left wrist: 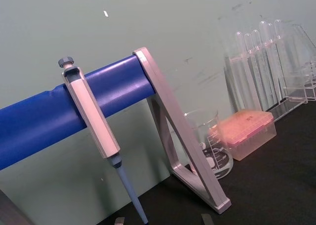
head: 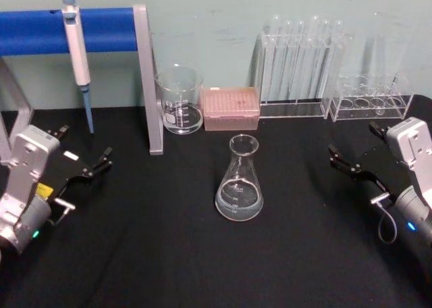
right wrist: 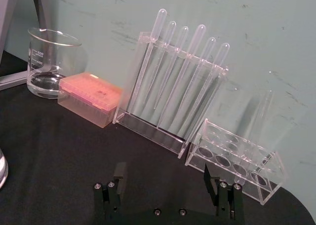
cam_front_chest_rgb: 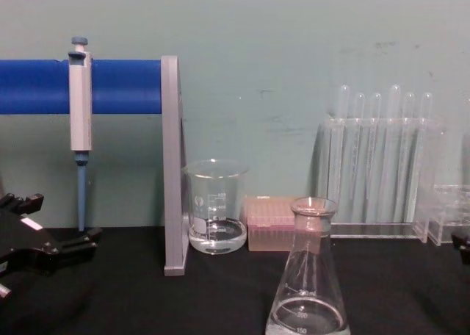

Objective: Grasp the erlenmeyer flask with one hand, shake it three times, then place it back.

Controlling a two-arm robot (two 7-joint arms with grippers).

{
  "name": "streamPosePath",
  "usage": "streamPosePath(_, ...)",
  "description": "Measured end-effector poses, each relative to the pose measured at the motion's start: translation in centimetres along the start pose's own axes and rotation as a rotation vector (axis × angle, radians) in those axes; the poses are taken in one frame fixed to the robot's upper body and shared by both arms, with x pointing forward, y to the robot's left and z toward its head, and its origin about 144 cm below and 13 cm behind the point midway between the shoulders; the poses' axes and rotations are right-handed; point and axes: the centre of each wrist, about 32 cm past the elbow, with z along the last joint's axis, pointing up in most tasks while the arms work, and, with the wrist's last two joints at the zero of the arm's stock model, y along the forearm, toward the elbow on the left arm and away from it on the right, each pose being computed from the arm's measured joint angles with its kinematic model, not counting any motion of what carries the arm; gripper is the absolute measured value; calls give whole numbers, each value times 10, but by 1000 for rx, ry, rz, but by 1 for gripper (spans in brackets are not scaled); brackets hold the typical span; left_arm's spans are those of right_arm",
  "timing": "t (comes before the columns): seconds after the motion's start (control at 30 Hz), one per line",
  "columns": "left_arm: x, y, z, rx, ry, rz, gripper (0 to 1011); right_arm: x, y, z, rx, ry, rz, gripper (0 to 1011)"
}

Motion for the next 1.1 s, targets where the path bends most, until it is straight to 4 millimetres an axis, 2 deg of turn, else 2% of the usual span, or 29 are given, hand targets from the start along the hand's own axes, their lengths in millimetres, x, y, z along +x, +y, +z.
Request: streamPosePath(1.1,0,0,0,0,0,0,1001,2,2,0,-2,1,6,1000)
